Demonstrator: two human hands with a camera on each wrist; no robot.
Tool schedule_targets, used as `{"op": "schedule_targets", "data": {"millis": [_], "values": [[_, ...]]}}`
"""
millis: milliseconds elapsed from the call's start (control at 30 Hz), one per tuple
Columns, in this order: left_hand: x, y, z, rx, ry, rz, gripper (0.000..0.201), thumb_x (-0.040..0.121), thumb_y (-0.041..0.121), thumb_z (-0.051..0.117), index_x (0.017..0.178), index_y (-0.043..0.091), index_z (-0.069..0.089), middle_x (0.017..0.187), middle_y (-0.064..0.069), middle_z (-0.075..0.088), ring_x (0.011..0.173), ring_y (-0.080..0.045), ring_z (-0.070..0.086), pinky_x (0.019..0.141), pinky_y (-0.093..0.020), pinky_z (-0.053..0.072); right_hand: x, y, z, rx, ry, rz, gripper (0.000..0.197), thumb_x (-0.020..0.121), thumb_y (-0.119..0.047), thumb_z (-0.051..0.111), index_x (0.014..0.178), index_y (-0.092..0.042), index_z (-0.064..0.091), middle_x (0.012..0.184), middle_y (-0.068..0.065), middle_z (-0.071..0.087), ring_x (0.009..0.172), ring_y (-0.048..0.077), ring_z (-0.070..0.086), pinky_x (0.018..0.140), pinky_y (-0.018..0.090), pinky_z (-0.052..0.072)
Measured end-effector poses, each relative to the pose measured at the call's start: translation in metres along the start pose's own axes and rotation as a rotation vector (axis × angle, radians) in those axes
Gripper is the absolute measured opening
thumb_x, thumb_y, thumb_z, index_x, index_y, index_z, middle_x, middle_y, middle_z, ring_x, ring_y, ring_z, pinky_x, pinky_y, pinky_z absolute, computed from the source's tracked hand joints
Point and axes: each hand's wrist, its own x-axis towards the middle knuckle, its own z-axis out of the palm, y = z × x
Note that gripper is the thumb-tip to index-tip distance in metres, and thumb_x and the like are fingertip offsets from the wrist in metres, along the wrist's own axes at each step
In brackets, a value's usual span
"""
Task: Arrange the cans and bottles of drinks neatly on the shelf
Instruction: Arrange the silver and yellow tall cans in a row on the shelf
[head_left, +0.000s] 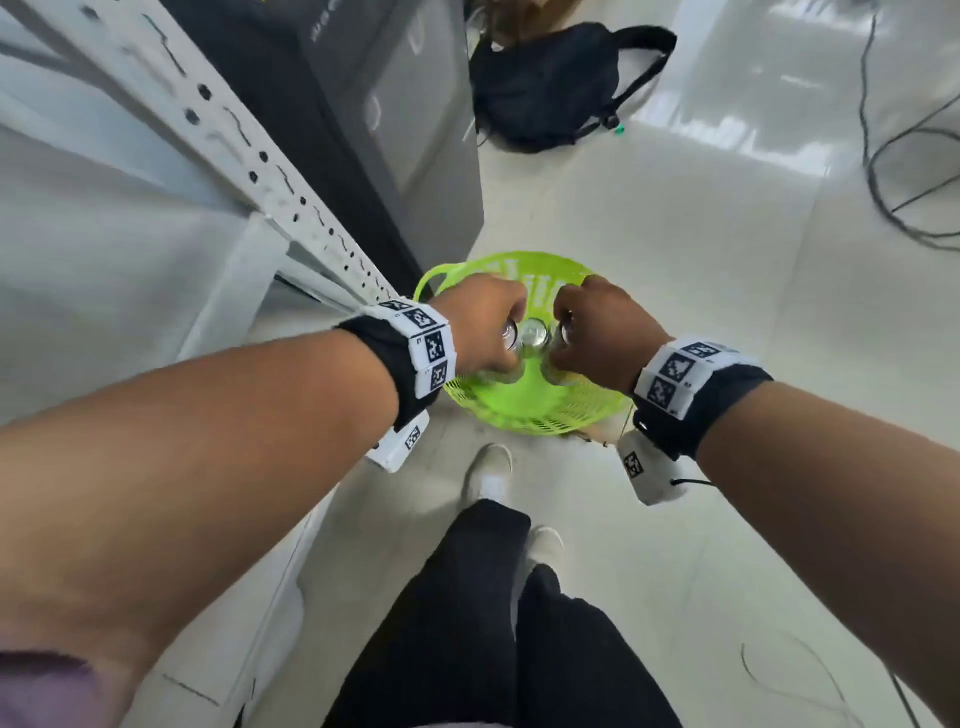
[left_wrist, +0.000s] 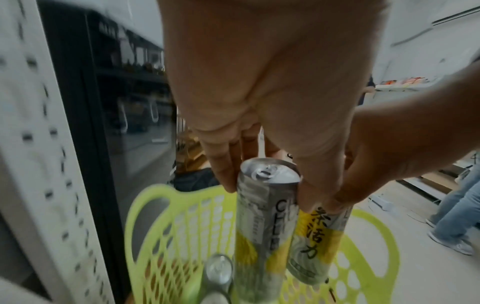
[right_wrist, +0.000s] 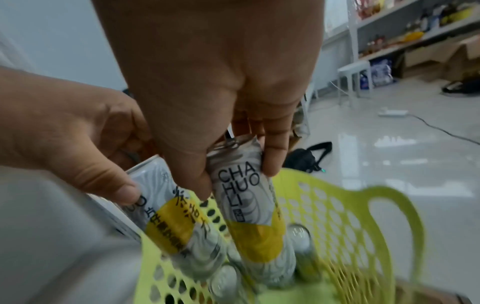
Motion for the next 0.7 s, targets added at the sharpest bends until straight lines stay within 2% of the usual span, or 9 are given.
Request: {"op": "schedule_targets", "data": {"millis": [133,233,400,500,567,700], "values": [[0.041,-0.029,0.062,-0.061,-0.036,-0.033,0.048,0.079,0.028,0.088,0.117,0.008,0.064,0.119,-0.015,0.062,0.111,-0.034,0.06,0.095,-0.04,0.048,0.032,0.033,0.067,0.058,-0.05,0.121,0.046,0.075,-0.025,0.082,0.116,-0.014,0.064,0.117,0.017,0.054,0.106,0.04,0.057,0.09,0.044,0.053],[0.061,-0.039,0.093,-0.063,-0.084,-0.07,0.048,0.081,0.028,0.087,0.118,0.008,0.064,0.122,-0.014,0.063,0.11,-0.034,0.061,0.093,-0.042,0.05,0.046,0.048,0.098,0.048,-0.075,0.182,0.048,0.077,-0.027,0.082,0.12,-0.014,0.064,0.122,0.02,0.053,0.109,0.042,0.058,0.09,0.046,0.054],[0.08,-0.044,0.126,0.03,-0.116,-0.079,0.046,0.088,0.026,0.081,0.125,0.006,0.062,0.127,-0.016,0.064,0.118,-0.036,0.061,0.097,-0.041,0.051,0.062,0.065,0.128,0.03,-0.071,0.201,0.046,0.083,-0.023,0.079,0.123,-0.009,0.063,0.127,0.023,0.053,0.112,0.043,0.057,0.089,0.041,0.052],[0.083,-0.044,0.137,0.057,-0.119,-0.1,0.044,0.091,0.025,0.08,0.126,0.006,0.064,0.127,-0.015,0.066,0.118,-0.035,0.063,0.091,-0.04,0.05,0.065,0.071,0.137,0.018,-0.079,0.202,0.041,0.088,-0.021,0.073,0.127,-0.009,0.063,0.13,0.023,0.053,0.114,0.044,0.058,0.09,0.042,0.05],[0.08,-0.043,0.132,0.036,-0.111,-0.113,0.041,0.092,0.024,0.079,0.125,0.005,0.065,0.124,-0.015,0.067,0.117,-0.035,0.063,0.092,-0.04,0.052,0.063,0.069,0.135,0.005,-0.091,0.183,0.037,0.091,-0.017,0.068,0.126,-0.007,0.064,0.13,0.025,0.053,0.114,0.044,0.059,0.091,0.041,0.049],[0.056,-0.036,0.1,-0.031,-0.057,-0.14,0.038,0.09,0.031,0.079,0.119,0.007,0.072,0.119,-0.014,0.071,0.114,-0.035,0.065,0.093,-0.041,0.052,0.047,0.045,0.102,-0.022,-0.086,0.113,0.039,0.085,-0.018,0.071,0.123,-0.008,0.066,0.127,0.023,0.056,0.112,0.044,0.06,0.09,0.043,0.05]]}}
